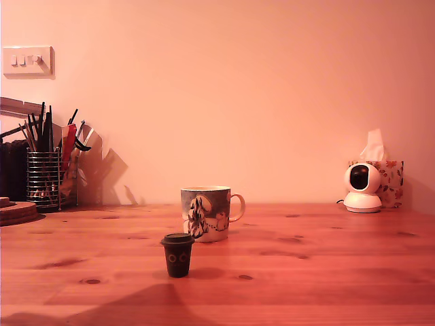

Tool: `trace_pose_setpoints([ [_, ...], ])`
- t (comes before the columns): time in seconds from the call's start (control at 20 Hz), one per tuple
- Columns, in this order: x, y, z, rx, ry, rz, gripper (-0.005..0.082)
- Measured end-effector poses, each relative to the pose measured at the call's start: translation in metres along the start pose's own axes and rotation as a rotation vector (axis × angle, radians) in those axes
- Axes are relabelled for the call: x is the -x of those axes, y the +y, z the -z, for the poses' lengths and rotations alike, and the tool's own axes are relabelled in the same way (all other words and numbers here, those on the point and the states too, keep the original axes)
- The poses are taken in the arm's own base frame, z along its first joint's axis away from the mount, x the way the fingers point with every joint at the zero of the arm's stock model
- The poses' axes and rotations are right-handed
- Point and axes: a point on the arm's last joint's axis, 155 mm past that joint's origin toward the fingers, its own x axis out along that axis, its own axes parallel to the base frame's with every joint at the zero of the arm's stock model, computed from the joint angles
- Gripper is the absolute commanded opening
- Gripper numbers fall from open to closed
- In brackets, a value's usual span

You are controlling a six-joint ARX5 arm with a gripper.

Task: Pick up the coffee capsules on the table and drop them inside the coffee cup

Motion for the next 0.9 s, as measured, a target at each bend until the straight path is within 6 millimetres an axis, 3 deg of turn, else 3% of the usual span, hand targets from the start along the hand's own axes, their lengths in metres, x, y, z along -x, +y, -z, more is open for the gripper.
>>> trace_pose_setpoints([
  [0.05,0.002,-0.002,0.002,-0.022,0.009,0.011,-0.0019],
  [0.1,0.005,-0.003,0.017,-0.017,0.068,0.011,-0.0019],
  [0.25,0.021,-0.002,0.083,0.038,0.329,0.002,-0.0019],
  [0.35,0.025,-0.002,0.099,0.051,0.392,-0.001,-0.0019],
  [0.5,0.021,-0.002,0.088,0.040,0.345,0.001,-0.0019],
  [0.9,0.007,-0.003,0.029,-0.012,0.107,0.015,-0.0019],
])
